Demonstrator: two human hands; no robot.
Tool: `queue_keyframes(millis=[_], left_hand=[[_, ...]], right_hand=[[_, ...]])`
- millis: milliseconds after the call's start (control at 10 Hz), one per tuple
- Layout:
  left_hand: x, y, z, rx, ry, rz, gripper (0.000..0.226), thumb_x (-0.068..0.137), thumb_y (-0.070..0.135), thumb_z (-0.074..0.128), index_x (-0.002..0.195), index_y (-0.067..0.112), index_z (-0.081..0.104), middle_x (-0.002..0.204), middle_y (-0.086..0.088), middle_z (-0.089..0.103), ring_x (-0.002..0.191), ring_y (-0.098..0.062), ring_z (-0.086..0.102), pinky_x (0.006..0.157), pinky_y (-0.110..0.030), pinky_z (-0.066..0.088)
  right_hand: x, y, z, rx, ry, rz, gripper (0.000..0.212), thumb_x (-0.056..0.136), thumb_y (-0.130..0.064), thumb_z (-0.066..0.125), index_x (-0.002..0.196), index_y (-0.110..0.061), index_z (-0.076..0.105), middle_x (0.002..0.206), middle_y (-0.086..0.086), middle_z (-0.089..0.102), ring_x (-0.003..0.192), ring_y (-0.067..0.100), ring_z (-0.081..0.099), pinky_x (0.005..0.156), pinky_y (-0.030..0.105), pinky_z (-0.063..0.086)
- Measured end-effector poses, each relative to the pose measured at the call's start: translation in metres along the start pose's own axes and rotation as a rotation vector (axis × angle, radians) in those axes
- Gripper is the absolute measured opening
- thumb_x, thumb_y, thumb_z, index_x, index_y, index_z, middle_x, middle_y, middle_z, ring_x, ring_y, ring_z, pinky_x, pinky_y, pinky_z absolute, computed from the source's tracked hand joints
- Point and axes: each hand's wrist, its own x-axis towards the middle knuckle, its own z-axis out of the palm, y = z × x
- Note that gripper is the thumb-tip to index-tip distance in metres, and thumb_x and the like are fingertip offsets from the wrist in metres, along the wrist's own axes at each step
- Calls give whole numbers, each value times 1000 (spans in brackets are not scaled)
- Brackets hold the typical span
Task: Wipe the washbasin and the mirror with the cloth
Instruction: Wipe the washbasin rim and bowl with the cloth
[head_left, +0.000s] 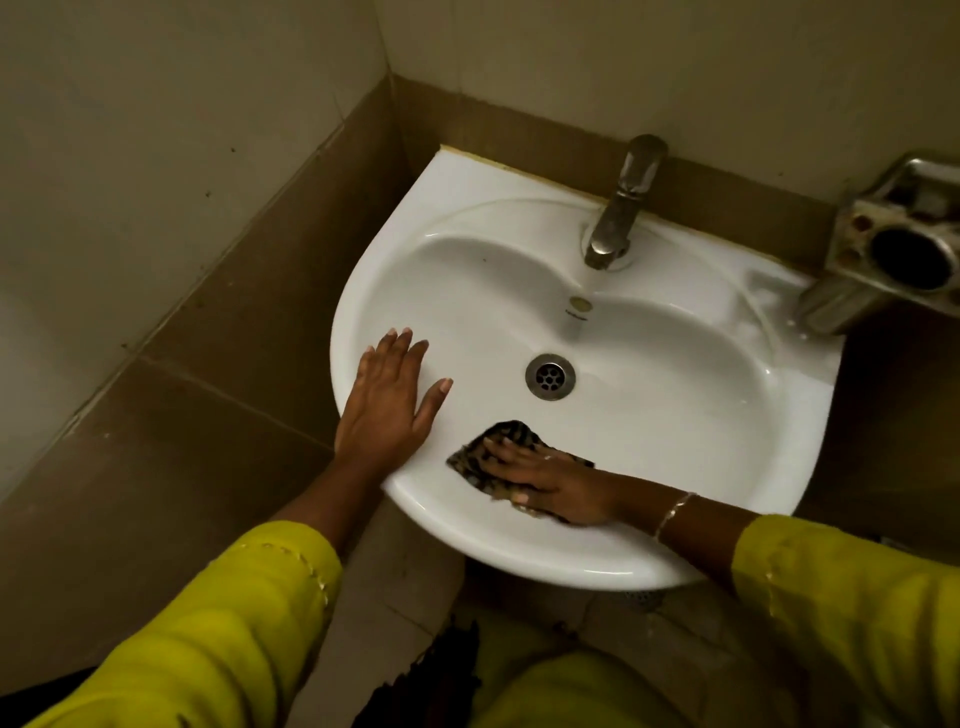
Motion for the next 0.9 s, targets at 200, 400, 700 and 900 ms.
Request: queue_keyframes(millis=[200, 400, 700, 900], left_hand=[[0, 0, -1, 0, -3, -2, 74, 86, 57, 17, 135, 6, 39, 147, -16, 32, 140, -28, 19, 114, -37, 8], [0, -1, 1, 7, -9, -10, 74, 86, 57, 18, 134, 6, 40, 146, -16, 34, 140, -27, 20, 115, -38, 9], [0, 0, 1, 3, -11, -17, 74, 85, 57, 17, 134, 6, 41, 145, -16, 36, 139, -28, 22, 114, -38, 9], [1, 0, 0, -2, -8, -13, 75, 85, 57, 17, 134, 6, 41, 145, -17, 36, 139, -28, 22, 114, -36, 7]], right_hand=[[-45, 32, -30, -198, -99, 69, 80, 83, -70, 0, 141, -15, 9, 146, -4, -3, 138, 11, -5, 115, 26, -2], [-46, 71, -72, -583, -92, 258, 55, 78, -23, 49, 132, -18, 43, 124, 13, 61, 109, 33, 61, 78, 51, 52], [-5, 14, -40, -681, 20, 842, 48, 98, -10, 24, 144, 0, 13, 148, 35, 13, 136, 47, 19, 108, 55, 24], [-3, -33, -39, -383, 100, 629, 30, 91, -6, 40, 121, -4, 45, 99, 10, 61, 94, 29, 61, 70, 32, 42]])
